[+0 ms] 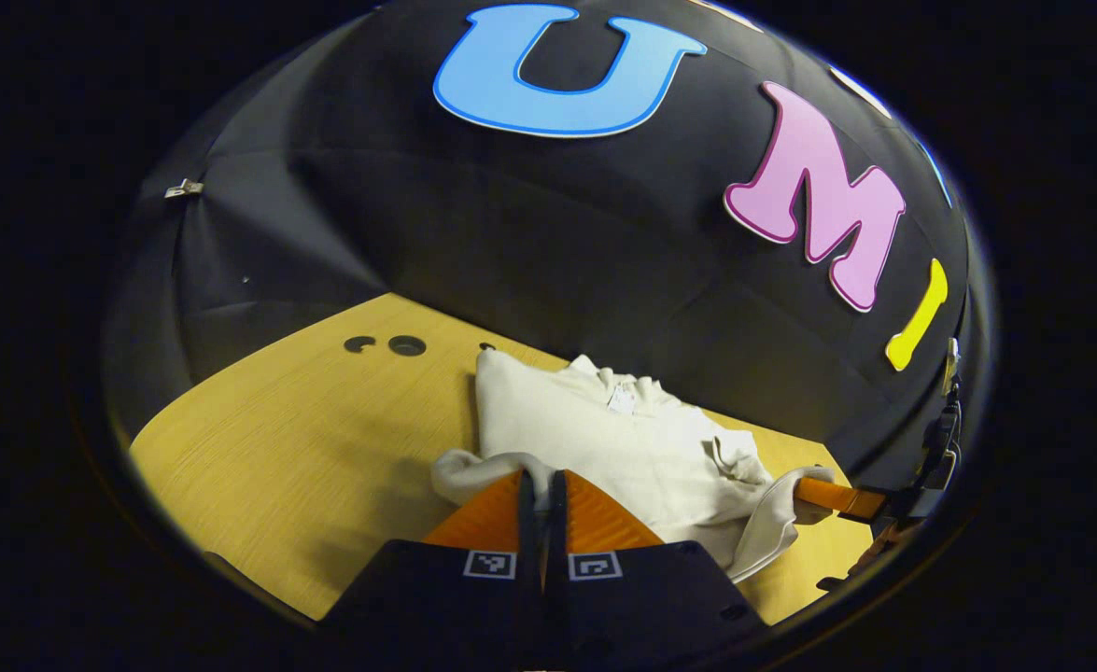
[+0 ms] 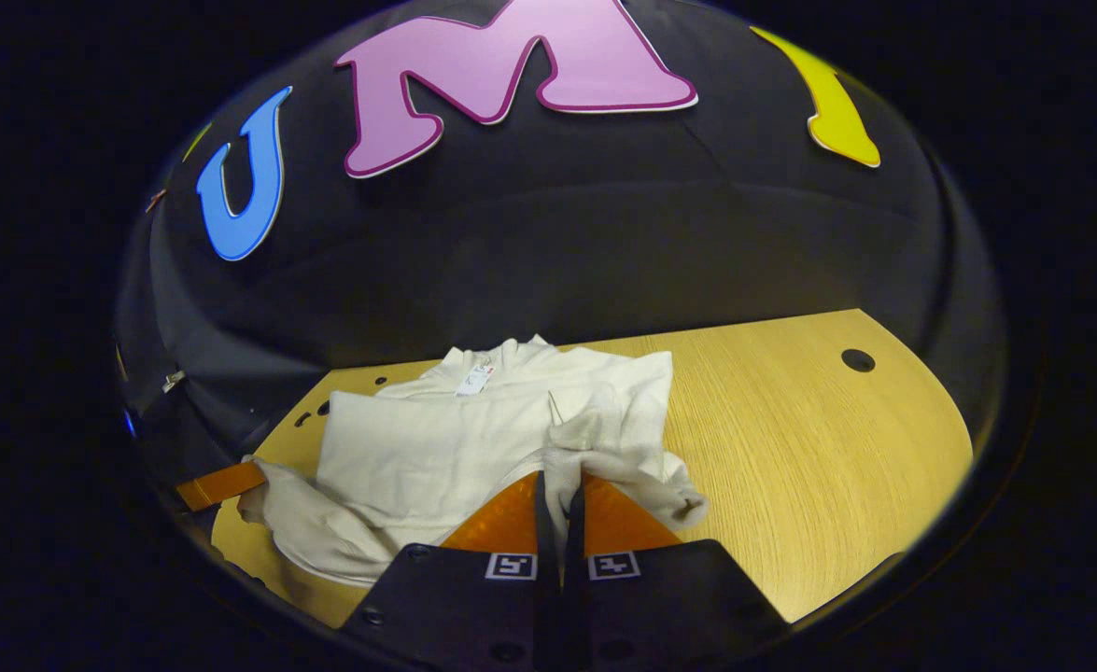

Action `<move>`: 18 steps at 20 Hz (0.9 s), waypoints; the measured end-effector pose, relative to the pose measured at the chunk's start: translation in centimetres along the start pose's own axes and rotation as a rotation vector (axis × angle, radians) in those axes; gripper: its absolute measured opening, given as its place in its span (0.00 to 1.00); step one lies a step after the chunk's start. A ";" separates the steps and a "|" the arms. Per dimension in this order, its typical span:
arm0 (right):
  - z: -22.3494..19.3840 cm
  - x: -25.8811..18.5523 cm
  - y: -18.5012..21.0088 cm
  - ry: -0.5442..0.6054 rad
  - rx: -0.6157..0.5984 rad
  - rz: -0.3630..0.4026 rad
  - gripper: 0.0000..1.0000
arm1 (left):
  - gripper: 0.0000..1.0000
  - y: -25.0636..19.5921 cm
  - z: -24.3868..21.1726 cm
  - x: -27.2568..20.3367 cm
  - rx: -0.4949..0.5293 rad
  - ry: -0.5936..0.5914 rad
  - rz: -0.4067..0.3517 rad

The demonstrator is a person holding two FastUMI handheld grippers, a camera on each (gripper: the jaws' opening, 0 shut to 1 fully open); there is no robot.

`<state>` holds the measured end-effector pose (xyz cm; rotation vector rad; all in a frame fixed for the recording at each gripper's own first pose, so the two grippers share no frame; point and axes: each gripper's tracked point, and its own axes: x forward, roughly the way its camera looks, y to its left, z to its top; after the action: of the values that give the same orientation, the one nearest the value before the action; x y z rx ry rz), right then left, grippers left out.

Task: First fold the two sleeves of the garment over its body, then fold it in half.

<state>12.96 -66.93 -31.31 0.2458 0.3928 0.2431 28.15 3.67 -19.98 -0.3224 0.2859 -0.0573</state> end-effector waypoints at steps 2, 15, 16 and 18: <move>1.5 1.6 -0.2 -0.041 0.002 -0.010 0.05 | 0.06 -0.3 1.1 2.0 0.001 -0.030 -0.011; 8.4 10.8 -1.9 -0.184 -0.017 -0.093 0.05 | 0.06 0.2 6.4 13.8 0.056 -0.113 -0.004; 8.2 11.4 -2.1 -0.176 -0.026 -0.104 0.05 | 0.06 0.1 6.5 14.7 0.066 -0.105 -0.002; 7.9 12.6 -2.5 -0.167 -0.041 -0.114 0.05 | 0.06 0.0 6.9 16.2 0.097 -0.092 0.001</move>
<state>27.88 -67.31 -29.31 0.2009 0.2354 0.1175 45.65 4.11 -18.02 -0.2276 0.1917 -0.0552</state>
